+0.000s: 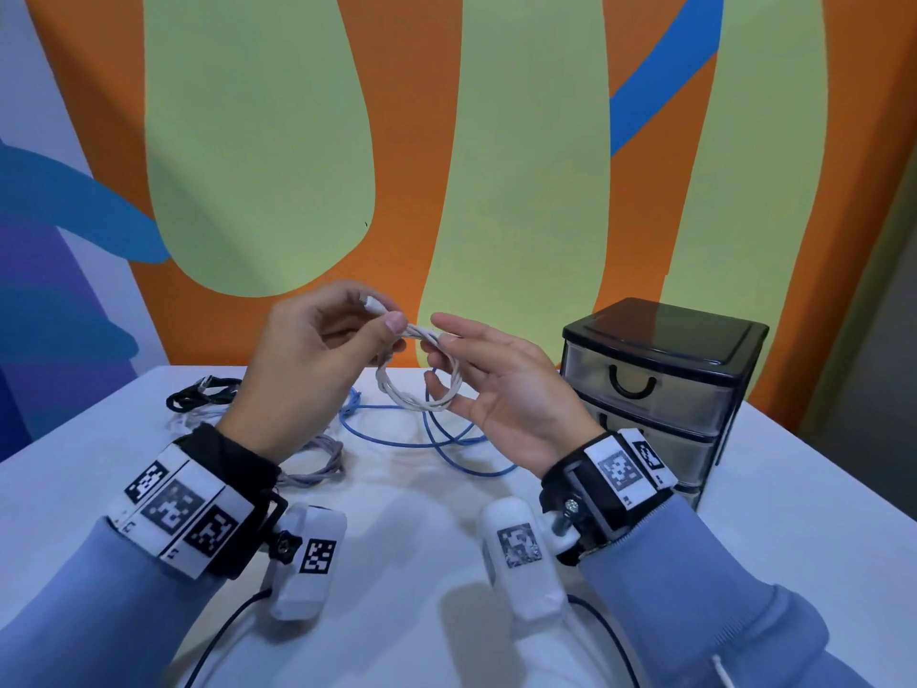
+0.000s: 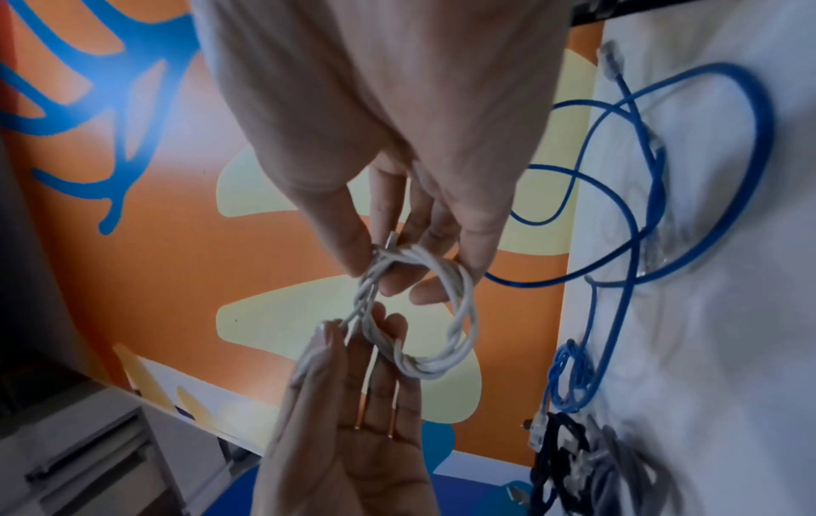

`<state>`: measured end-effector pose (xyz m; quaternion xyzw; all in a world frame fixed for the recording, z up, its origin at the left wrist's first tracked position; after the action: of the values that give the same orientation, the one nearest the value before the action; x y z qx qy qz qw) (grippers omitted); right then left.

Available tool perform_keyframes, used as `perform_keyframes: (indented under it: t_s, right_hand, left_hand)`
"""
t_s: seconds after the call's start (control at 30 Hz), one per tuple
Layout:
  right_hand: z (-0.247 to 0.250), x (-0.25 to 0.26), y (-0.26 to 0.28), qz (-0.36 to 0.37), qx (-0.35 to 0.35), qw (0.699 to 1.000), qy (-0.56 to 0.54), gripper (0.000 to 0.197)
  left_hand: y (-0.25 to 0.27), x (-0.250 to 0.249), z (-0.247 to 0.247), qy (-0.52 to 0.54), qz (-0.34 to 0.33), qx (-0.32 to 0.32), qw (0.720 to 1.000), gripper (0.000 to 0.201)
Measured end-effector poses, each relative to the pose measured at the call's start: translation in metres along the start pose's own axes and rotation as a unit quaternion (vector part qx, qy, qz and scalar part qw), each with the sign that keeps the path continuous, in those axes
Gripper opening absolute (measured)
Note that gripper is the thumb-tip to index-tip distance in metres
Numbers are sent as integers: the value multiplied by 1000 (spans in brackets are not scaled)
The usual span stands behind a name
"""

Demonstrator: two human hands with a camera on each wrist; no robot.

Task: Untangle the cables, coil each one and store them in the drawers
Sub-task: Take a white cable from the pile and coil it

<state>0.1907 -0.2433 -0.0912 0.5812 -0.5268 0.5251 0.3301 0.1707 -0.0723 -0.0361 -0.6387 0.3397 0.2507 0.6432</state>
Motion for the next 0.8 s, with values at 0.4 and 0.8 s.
perform_keyframes:
  t_s: [0.4, 0.8]
  right_hand:
    - [2, 5, 0, 22, -16, 997, -71, 35]
    - [3, 4, 0, 14, -39, 995, -96, 20]
  left_hand:
    - [1, -2, 21, -111, -63, -86, 988, 13]
    - [0, 11, 1, -180, 8, 9, 984, 8]
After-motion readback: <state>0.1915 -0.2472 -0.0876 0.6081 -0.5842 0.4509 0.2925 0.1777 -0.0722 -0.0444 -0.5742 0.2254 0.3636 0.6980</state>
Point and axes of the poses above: each hand's wrist, its own y-axis away from the middle knuckle, its own z-axis out of the back of the hand, x = y × z, the point moved 9 cm from there along -y, towards the middle knuckle, and after that the axes turned 15 degrees about y, right-handed, at the moved point
